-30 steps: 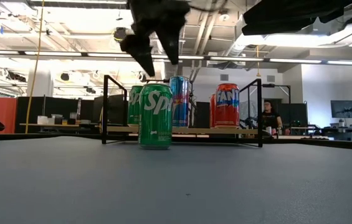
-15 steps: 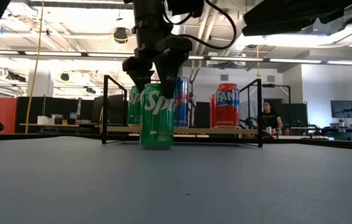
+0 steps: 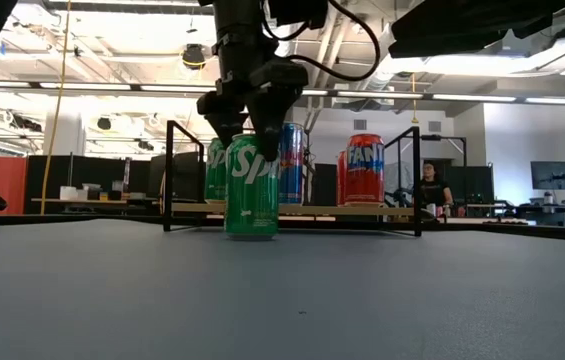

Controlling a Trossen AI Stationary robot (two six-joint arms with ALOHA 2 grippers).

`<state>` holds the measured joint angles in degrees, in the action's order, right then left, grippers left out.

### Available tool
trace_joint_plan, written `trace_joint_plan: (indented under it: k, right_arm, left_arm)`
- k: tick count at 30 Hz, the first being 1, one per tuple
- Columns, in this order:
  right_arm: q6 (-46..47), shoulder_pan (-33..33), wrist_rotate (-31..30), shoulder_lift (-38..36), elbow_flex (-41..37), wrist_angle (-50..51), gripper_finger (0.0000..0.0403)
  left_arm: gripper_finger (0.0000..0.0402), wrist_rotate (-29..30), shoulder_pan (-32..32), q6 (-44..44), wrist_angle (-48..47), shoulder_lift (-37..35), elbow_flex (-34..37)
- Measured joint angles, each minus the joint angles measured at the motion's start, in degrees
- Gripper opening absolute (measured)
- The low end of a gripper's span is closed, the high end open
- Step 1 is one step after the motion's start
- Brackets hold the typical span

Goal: Place canned beverage on shelf
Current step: Put the green soda can on the shelf aligned with the other green soda cans

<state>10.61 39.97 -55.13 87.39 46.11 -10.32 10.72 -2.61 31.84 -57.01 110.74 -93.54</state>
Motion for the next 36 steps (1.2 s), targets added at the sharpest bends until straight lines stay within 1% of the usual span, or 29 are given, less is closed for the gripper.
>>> trace_joint_plan:
  k: [6, 11, 18, 24, 28, 31, 36]
  right_arm:
    - [0.0, 0.0, 0.03, 0.0, 0.0, -0.01, 0.0344]
    - [-0.02, 0.0, 0.13, 0.0, 0.0, -0.01, 0.0344]
    - [-0.02, 0.0, 0.13, 0.0, 0.0, -0.02, 0.0344]
    - [-0.04, 0.0, 0.13, 0.02, 0.0, -0.01, 0.0344]
    - [-0.07, 0.0, 0.12, 0.02, 0.0, 0.0, 0.0344]
    - [-0.07, 0.0, 0.11, 0.02, 0.0, 0.0, 0.0344]
    - [-0.07, -0.07, 0.11, 0.02, 0.0, 0.01, 0.0344]
  left_arm:
    - [0.0329, -1.0, -0.03, 0.27, 0.0, 0.0, 0.0]
    - [0.0282, -1.48, -0.13, -1.55, -0.09, -0.02, -0.02]
    - [0.028, -3.8, -0.26, -7.21, -0.78, -0.09, -0.71]
    - [0.0283, -7.02, 0.0, -10.12, -4.22, -0.61, -5.89]
    - [0.0283, -6.36, 0.22, -12.59, -9.33, -0.87, -9.81]
    - [0.0284, -4.61, 0.23, -13.77, -13.06, -0.85, -12.24]
    - [0.0284, -3.89, -0.77, -16.69, -15.26, -0.96, -14.96]
